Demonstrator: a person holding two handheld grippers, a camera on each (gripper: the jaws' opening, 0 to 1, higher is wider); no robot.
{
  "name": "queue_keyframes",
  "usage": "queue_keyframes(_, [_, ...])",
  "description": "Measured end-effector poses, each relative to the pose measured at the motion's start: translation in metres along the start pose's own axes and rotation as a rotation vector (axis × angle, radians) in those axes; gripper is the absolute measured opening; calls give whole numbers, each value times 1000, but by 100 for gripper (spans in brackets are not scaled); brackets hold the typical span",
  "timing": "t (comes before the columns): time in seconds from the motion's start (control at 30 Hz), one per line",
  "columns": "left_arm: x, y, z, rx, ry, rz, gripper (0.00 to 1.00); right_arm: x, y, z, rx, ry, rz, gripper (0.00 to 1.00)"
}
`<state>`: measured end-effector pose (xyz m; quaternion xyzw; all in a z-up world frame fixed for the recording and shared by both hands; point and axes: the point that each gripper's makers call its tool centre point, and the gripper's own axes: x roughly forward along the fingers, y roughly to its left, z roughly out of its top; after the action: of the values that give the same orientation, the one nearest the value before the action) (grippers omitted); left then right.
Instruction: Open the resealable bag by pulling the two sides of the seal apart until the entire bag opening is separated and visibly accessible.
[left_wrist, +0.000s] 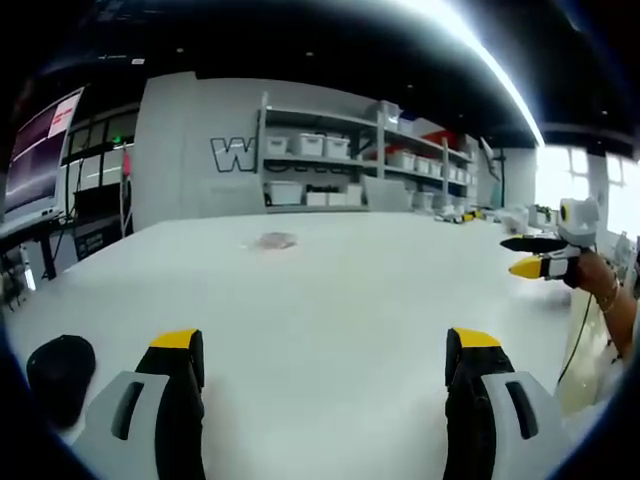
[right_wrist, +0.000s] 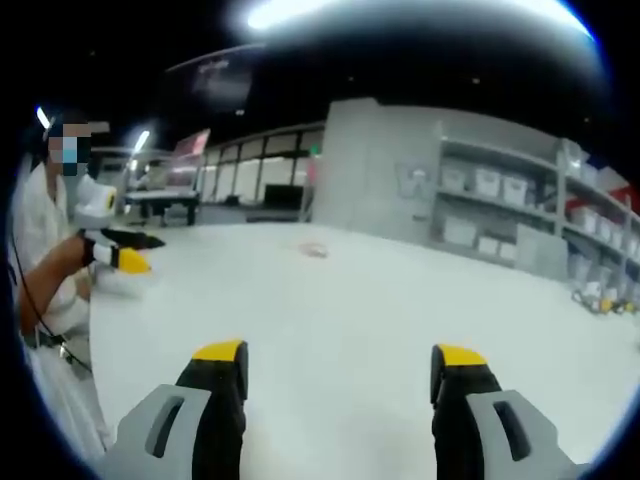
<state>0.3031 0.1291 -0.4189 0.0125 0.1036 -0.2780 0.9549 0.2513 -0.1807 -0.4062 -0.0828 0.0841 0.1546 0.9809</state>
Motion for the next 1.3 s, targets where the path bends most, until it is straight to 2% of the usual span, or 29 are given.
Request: queue_keyframes(1.3, [-2, 1, 0, 0, 2, -6, 99, 17, 8, 7, -21, 12, 31, 73])
